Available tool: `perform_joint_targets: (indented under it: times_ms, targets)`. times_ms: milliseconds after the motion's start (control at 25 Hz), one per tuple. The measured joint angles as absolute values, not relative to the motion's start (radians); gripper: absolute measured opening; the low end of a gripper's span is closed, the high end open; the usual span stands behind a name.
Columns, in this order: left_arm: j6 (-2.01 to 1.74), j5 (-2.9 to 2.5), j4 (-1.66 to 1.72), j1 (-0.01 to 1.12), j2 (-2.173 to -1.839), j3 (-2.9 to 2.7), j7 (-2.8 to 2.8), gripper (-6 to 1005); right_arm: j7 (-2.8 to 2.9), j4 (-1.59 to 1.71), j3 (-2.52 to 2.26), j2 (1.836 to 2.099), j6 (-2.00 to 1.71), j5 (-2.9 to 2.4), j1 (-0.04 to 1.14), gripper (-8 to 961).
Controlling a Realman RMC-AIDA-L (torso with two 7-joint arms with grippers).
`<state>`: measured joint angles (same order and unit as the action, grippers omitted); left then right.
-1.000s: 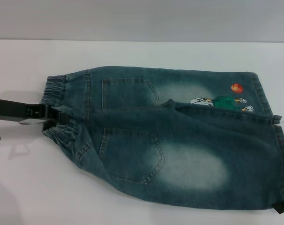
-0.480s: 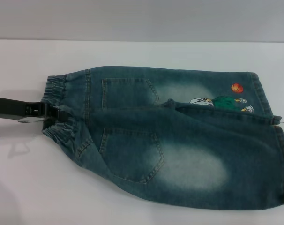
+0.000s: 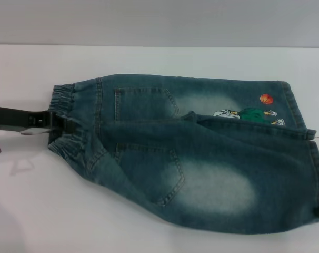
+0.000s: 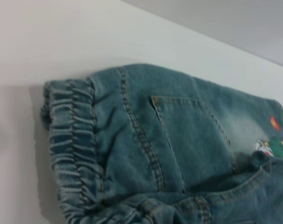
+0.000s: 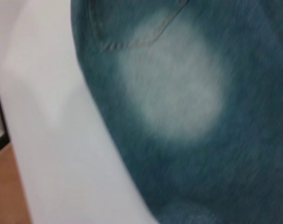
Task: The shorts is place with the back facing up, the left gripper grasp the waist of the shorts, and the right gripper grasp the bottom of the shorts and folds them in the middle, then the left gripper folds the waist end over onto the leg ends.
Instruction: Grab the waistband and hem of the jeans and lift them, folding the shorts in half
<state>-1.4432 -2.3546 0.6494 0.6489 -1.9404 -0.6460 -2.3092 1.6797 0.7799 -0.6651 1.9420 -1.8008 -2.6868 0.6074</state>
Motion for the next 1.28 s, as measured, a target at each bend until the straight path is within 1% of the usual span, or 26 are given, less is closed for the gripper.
perform_joint_targets:
  times_ms: [120,440,840,880,1120,1280]
  targets:
    - [-1.428,-2.355,0.649,0.649,-1.946,-0.620,-2.310,111,1.652,0.789,-0.635,1.943,-1.774,-2.625,0.595,-1]
    - [-1.362,-2.355,0.649,0.644,-1.962,-0.529,-2.331,113,1.560,0.813,-0.525,1.944,-1.752,-2.368,0.535,1]
    - [-1.352,-2.339,0.657,0.653,-1.963,-0.518,-2.359,116,1.484,0.799,-0.457,1.942,-1.685,-2.123,0.469,5]
    - [-1.351,-2.244,0.659,0.648,-1.959,-0.514,-2.361,116,1.467,0.782,-0.442,1.942,-1.652,-2.097,0.461,5]
    - [-1.325,-2.156,0.659,0.630,-1.955,-0.511,-2.353,118,1.420,0.698,-0.397,1.935,-1.578,-2.064,0.457,7]
    - [-1.290,-2.150,0.655,0.628,-1.957,-0.511,-2.353,119,1.401,0.658,-0.391,1.939,-1.509,-2.054,0.458,8]
